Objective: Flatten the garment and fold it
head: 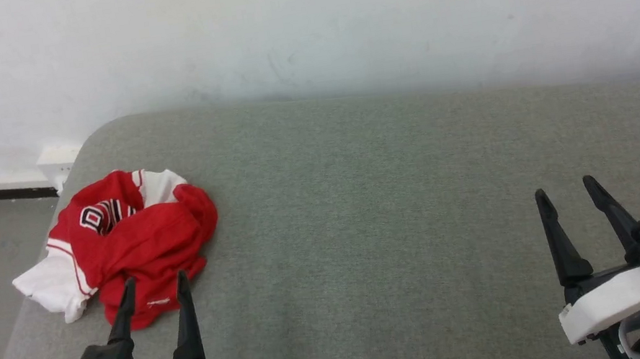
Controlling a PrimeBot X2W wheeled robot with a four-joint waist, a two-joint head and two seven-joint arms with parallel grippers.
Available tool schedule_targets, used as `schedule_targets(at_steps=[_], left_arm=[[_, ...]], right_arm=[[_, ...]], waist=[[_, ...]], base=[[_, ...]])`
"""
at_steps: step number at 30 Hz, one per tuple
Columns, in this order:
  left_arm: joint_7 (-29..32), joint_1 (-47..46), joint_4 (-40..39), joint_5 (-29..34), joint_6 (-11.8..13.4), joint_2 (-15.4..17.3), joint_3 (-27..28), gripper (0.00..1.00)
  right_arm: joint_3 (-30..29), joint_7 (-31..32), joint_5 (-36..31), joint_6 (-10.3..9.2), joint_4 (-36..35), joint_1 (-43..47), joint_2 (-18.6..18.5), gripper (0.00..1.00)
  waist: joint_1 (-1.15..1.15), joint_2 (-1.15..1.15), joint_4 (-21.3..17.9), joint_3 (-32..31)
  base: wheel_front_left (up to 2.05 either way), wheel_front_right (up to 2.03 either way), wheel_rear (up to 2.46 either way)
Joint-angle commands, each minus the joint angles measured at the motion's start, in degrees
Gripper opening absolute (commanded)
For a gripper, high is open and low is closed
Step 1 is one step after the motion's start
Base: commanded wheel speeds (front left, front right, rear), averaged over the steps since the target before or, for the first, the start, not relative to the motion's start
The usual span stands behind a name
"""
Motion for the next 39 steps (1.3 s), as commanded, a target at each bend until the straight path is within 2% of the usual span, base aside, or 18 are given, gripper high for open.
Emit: schedule_targets(at_steps=[1,28,39], left_arm=[[-0.59,0.64,-0.42,-0.43,-0.17,-0.08,0.23,1.00],[-3.83,3.63,-1.45,-2.16,-0.67,-0.12,1.23,1.00],[-5.02,4.57,-1.77,-3.11,-1.09,-0.14,1.93,1.00]], right_arm=[[0.07,-0.62,0.50,-0.03,0.16,0.38,0.10,1.00],[1.82,-3.85,1.97,-0.04,2.39,0.81,0.15,1.00],[2.26,-5.05,2.21,-0.04,2.92,0.58,0.16,1.00]], waist=[[0.00,-0.01,1.25,-0.09],[0.00,-0.01,13.44,-1.47],[0.00,-0.01,16.47,-1.61]], base=[[0.00,0.00,0.00],[0.00,0.00,0.00],[0.00,0.00,0.00]])
